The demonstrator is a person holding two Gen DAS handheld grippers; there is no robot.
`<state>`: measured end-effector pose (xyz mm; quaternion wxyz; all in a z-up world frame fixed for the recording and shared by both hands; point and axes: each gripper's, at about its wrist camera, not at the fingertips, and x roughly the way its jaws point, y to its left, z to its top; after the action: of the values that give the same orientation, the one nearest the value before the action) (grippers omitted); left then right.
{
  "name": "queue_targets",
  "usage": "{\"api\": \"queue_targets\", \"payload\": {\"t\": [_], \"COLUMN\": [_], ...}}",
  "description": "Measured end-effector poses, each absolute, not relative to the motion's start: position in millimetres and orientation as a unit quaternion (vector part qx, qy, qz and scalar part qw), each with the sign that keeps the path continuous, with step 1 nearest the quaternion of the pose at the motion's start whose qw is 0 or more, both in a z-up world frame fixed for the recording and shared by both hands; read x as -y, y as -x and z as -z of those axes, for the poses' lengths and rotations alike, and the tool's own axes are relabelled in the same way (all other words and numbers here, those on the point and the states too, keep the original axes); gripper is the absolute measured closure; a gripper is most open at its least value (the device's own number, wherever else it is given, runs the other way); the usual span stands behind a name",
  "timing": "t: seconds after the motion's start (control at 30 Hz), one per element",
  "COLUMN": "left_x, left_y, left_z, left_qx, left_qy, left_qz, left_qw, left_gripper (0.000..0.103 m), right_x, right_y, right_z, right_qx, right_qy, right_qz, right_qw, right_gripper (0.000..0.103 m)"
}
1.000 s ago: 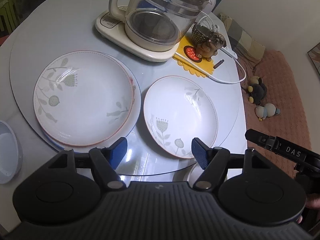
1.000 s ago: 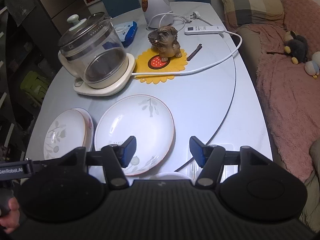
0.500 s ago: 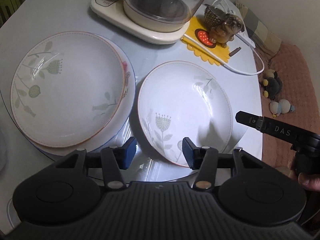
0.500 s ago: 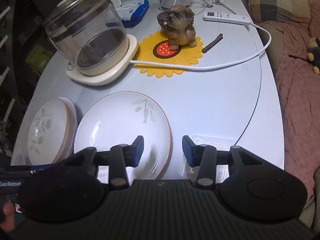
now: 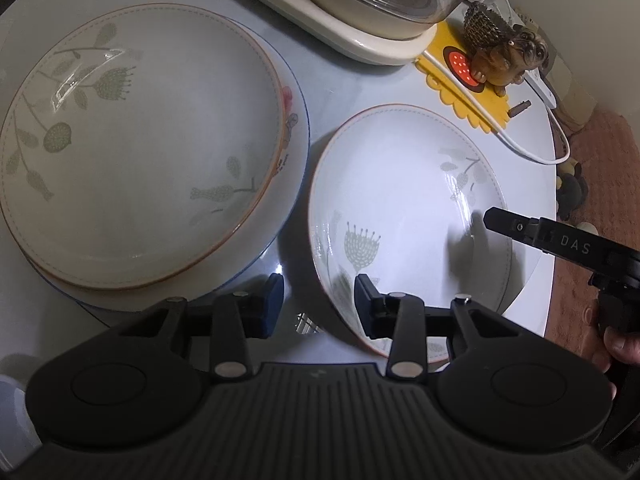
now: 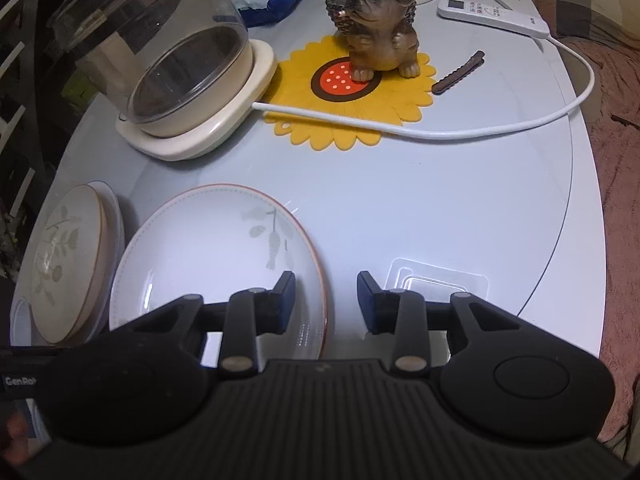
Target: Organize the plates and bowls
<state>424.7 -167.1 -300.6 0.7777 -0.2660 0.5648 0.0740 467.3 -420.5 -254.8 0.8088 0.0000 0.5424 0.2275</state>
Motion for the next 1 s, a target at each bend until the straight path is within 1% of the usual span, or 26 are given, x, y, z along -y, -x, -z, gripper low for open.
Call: {"api": "queue_targets", "payload": {"t": [0.07, 0.17, 0.27, 0.37, 0.63, 0.77, 1.0], "left_x": [168.6, 169.8, 169.3, 167.0, 168.4, 168.5, 160.7], "left_y": [-426.4, -427.4, -429.1, -432.1, -436.2, -435.8, -433.9], "left_z": [303.4, 304.1, 303.5, 307.0, 309.0, 299.0, 288.9], "left_qx": [-0.563, -0.555, -0.54, -0.538, -0.541, -0.523, -0.518], "left_qy": [0.27, 0.272, 0.275, 0.297, 0.295, 0.293, 0.299], "left_qz": [-0.076, -0.089, -0.097, -0.098, -0.094, -0.082, -0.082], "left_qw": [0.777, 0.781, 0.789, 0.783, 0.782, 0.796, 0.797], "left_gripper": [0.061, 0.067, 0.071, 0.073, 0.073, 0.073, 0.073], "right_x": [419.7, 419.7, 418.6, 415.4, 420.7, 427.0, 435.1], "right_y": [-470.6, -474.5, -475.7, -476.3, -482.1, -479.4, -469.9], "right_z": [258.0, 263.2, 266.9, 271.8, 278.5, 276.8, 270.9], "right_qx": [-0.544, -0.546, -0.548, -0.554, -0.56, -0.567, -0.577], "right_qy": [-0.001, -0.007, -0.016, -0.023, -0.045, -0.05, -0.074], "right_qz": [-0.232, -0.237, -0.249, -0.263, -0.295, -0.293, -0.301], "right_qw": [0.807, 0.803, 0.799, 0.79, 0.773, 0.768, 0.756], "right_gripper": [0.071, 0.075, 0.078, 0.08, 0.081, 0.081, 0.081]}}
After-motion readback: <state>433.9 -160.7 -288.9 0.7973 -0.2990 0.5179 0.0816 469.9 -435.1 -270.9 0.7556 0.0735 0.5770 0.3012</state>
